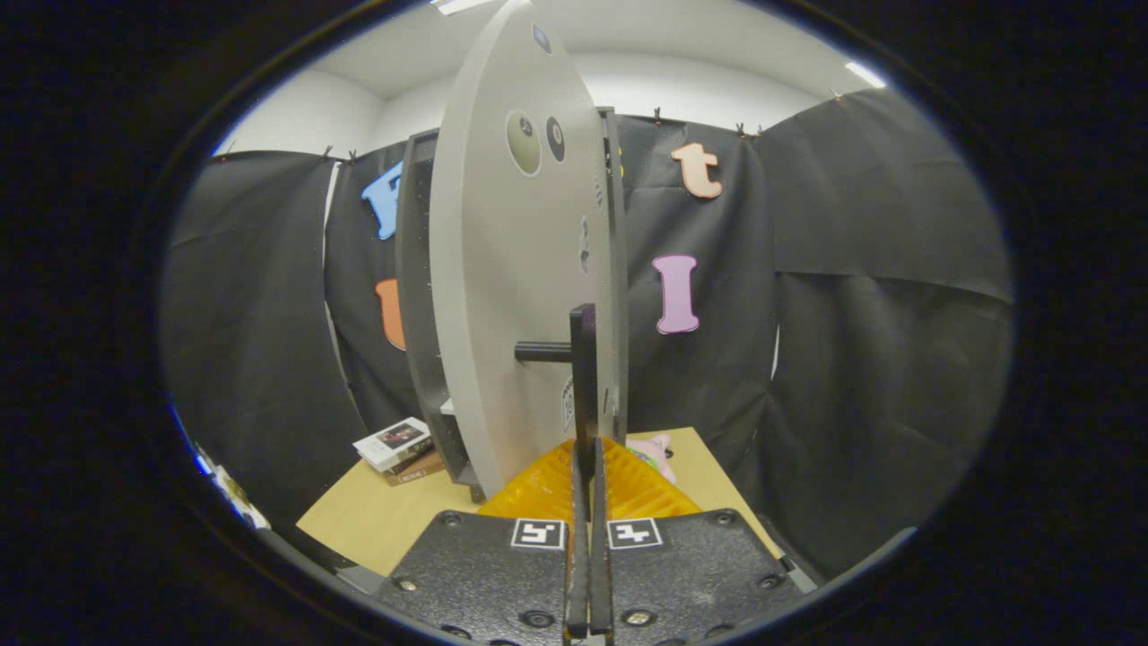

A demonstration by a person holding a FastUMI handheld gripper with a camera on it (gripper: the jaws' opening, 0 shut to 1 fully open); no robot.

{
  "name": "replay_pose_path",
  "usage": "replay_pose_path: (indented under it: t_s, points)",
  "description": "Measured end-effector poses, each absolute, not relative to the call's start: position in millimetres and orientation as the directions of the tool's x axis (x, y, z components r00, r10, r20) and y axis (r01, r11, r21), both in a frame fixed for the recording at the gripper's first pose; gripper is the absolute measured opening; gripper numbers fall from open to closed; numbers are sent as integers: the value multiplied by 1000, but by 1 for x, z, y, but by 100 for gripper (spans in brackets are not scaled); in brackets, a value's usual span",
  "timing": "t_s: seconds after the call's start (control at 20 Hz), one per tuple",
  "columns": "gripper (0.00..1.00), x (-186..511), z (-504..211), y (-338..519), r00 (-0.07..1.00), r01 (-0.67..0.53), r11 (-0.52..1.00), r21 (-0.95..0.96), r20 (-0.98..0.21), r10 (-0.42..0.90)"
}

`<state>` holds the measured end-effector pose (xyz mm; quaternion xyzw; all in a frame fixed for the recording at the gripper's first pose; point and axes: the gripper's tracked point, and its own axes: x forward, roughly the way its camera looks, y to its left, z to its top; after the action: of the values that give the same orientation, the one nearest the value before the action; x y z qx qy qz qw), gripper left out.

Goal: Open the shoe cabinet door, grab the shoes and put them into the shoe cabinet, then close the shoe cabinet door.

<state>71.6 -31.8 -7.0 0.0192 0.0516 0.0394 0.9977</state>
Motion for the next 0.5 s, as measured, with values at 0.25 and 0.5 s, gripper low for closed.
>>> replay_pose_path:
  t_s: [0.25,0.5]
  points:
    - [4,79,-5,-84,991,-64,997,49,-112,69]
    - [4,85,-5,-107,981,-138,980,141,-118,155]
